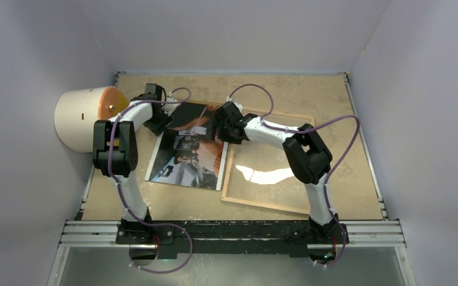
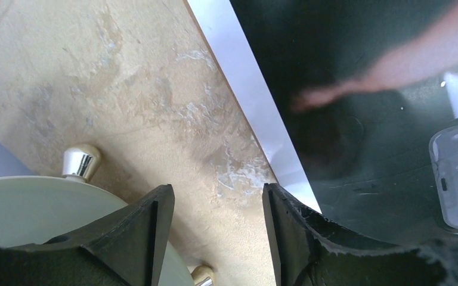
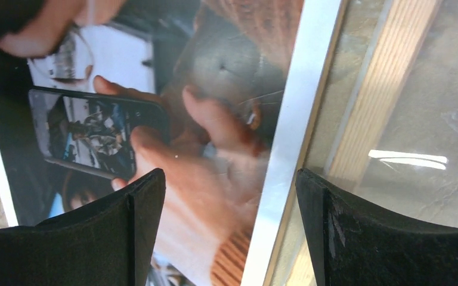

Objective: Put the photo into the frame

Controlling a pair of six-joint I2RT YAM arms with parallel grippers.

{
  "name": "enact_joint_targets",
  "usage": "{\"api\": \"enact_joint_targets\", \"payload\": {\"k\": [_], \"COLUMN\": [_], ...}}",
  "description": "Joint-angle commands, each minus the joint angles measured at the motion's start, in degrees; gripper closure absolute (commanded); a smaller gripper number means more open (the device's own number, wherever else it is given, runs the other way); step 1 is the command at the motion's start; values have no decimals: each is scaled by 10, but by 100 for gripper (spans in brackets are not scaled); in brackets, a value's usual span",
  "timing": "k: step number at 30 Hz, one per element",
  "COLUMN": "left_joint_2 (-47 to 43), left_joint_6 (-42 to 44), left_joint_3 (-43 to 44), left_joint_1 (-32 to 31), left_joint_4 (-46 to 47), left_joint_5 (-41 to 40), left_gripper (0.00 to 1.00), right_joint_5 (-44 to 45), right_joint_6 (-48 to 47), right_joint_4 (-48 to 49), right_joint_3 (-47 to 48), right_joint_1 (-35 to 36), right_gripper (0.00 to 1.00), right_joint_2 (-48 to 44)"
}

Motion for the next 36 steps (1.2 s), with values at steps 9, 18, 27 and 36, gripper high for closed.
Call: {"api": "enact_joint_targets", "payload": {"k": [9, 18, 27, 36], "left_joint_2": [20, 100, 117, 101], "left_joint_6": [-33, -100, -117, -94], "left_joint_3": [72, 174, 169, 125], "left_joint_1": [3, 8, 3, -26], "left_joint_4": [4, 25, 46, 54], "left_joint_5": [10, 17, 47, 87], "left_gripper": [40, 40, 40, 40], "right_joint_5": [3, 3, -21, -69], "right_joint_6": [1, -5, -9, 11], "right_joint_4": [-25, 20, 48, 101], "right_joint_3": [-67, 4, 73, 56], "right_joint_1": [-49, -88, -112, -119], "right_gripper": [19, 19, 22, 24], "right_joint_2": [-43, 0, 79, 89]}}
